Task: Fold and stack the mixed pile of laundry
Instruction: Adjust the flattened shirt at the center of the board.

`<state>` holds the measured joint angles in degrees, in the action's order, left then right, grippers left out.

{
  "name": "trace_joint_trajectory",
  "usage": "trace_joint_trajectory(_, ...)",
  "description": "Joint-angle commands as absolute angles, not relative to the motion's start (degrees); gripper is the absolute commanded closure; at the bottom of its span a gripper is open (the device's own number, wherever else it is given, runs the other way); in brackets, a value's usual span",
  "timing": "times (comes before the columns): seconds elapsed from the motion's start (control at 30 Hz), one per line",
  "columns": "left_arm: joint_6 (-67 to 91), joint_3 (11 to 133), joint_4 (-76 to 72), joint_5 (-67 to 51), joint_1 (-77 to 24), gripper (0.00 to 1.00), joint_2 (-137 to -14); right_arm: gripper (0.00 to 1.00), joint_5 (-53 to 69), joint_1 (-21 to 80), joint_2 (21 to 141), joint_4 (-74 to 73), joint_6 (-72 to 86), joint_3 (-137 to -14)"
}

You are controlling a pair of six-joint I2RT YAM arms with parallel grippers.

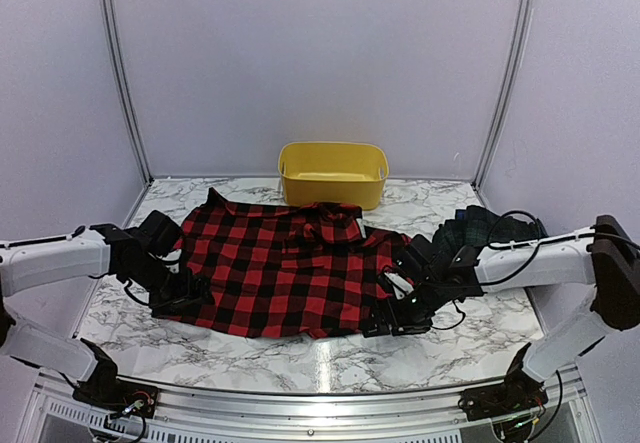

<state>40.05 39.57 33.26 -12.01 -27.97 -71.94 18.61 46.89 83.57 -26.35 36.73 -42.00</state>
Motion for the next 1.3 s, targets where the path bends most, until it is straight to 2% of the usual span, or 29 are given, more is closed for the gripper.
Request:
trace_joint_trajectory(0.0,26.9,48.2,31.4,-13.0,-36.4,0.1,-77.9,0.17,14.8,47.8,87.3,-20.2,37.6,-43.0)
trace_joint_trajectory(0.07,21.8,52.0,30.9,-10.6,-41.4,0.1,-80.3,0.21,14.0,47.8,88.4,-19.5,36.6,-43.8)
trace_joint_trajectory(0.13,17.4,54.9,30.3,-8.9,-46.0,0.09,-83.2,0.29,14.0,47.7,89.0,-19.2,36.2,-44.8)
trace_joint_trajectory(0.4,2.9,60.4,22.8,-1.9,-61.2,0.1,-93.5,0.79,11.5,47.3,84.9,-21.0,36.2,-47.2)
trace_joint_trajectory(0.53,-2.0,61.7,21.1,2.6,-64.5,0.13,-97.4,0.98,11.6,47.3,82.1,-22.3,36.0,-48.5)
trace_joint_trajectory(0.57,-3.0,62.1,21.2,4.1,-65.1,0.16,-98.5,1.0,11.9,47.3,81.3,-22.5,36.1,-48.7)
trace_joint_trajectory(0.6,-3.6,62.5,21.2,6.0,-65.4,0.23,-99.5,1.0,12.2,47.3,80.5,-22.6,36.3,-48.7)
trace_joint_trajectory(0.7,-4.0,63.9,21.6,8.5,-65.6,0.52,-100.4,1.0,13.4,47.3,78.3,-23.6,36.9,-49.0)
trace_joint_trajectory(0.8,-4.7,63.7,21.6,5.1,-65.6,0.76,-95.4,1.0,15.1,47.4,75.6,-26.6,37.5,-50.3)
trace_joint_trajectory(0.93,-6.3,65.0,23.2,0.9,-63.6,1.0,-90.6,1.0,14.8,45.0,72.2,-29.2,36.6,-53.4)
trace_joint_trajectory(1.07,-3.6,70.9,24.2,-4.1,-54.3,1.0,-93.6,1.0,16.7,34.8,76.5,-28.5,30.8,-59.9)
trace_joint_trajectory(1.23,0.4,85.4,25.5,-2.1,-43.3,0.99,-107.7,1.0,17.1,27.5,94.6,-26.3,21.9,-76.5)
trace_joint_trajectory(1.27,1.7,88.1,25.9,-1.6,-42.1,0.93,-110.6,0.91,16.9,27.3,97.9,-28.3,20.6,-80.3)
